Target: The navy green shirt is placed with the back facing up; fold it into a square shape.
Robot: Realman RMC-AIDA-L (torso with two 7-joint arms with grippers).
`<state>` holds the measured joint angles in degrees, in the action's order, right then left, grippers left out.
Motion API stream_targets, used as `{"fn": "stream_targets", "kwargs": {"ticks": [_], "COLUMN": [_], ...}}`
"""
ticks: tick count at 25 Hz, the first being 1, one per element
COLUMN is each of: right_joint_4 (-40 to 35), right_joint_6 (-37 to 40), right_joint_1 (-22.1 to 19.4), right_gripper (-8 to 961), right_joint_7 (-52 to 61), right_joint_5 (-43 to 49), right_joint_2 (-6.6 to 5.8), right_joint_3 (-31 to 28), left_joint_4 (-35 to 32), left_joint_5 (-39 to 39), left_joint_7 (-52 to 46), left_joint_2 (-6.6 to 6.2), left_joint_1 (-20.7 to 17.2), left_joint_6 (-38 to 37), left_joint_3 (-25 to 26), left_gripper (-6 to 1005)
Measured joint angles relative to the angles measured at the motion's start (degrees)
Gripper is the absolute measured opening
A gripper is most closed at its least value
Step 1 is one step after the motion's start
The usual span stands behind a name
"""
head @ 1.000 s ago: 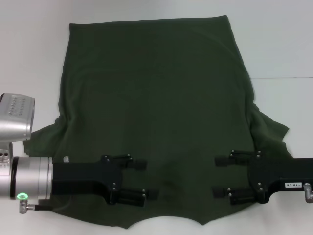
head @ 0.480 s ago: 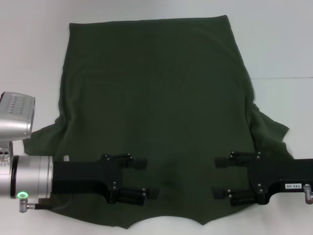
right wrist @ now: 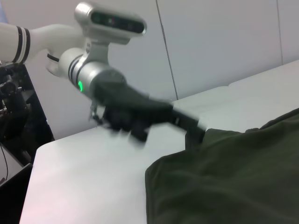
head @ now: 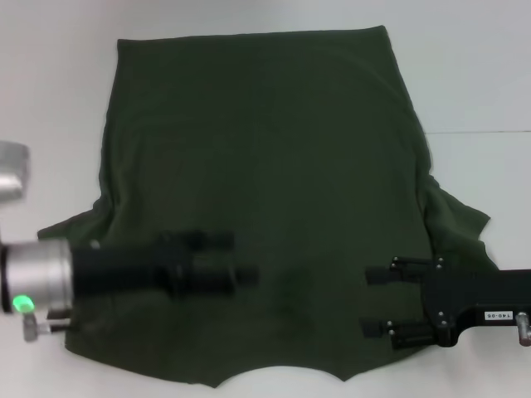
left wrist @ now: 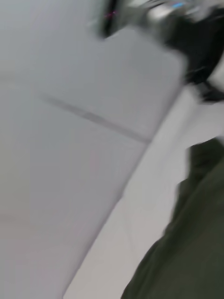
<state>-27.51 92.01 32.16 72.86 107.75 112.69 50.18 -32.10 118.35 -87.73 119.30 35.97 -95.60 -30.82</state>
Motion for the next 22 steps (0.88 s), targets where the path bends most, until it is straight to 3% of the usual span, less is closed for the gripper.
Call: {"fn": "stream_targets", "kwargs": {"ticks": [8,16,22], "right_joint_4": [0.00,0.00,-0.32], "right_joint_6": [-1.92,-1.34,-1.04], "right_joint_1": [0.14,0.18,0.18], "right_gripper": [884,883,883], "right_joint_7": [0.23,-0.04,-0.14], "right_joint_5": [2.01,2.28,2.06], "right_joint_2": [-0.08,-0.38,-0.61], "right_joint_3": [-0.03,-0.43,-0.51], "left_joint_4": [-0.83,-5.45,-6.06], "left_joint_5": [-1.83,0.03,6.41], "left_joint_7": [-19.60,-31.87,-35.07], "left_joint_2": [-3.11,-3.10,-2.98], "left_joint_1": [-0.23,-5.71,-7.33], "left_joint_6": [1.22,12.01,16.17], "left_joint_3": [15.59,17.24,20.48], "left_gripper": [899,888,880]}}
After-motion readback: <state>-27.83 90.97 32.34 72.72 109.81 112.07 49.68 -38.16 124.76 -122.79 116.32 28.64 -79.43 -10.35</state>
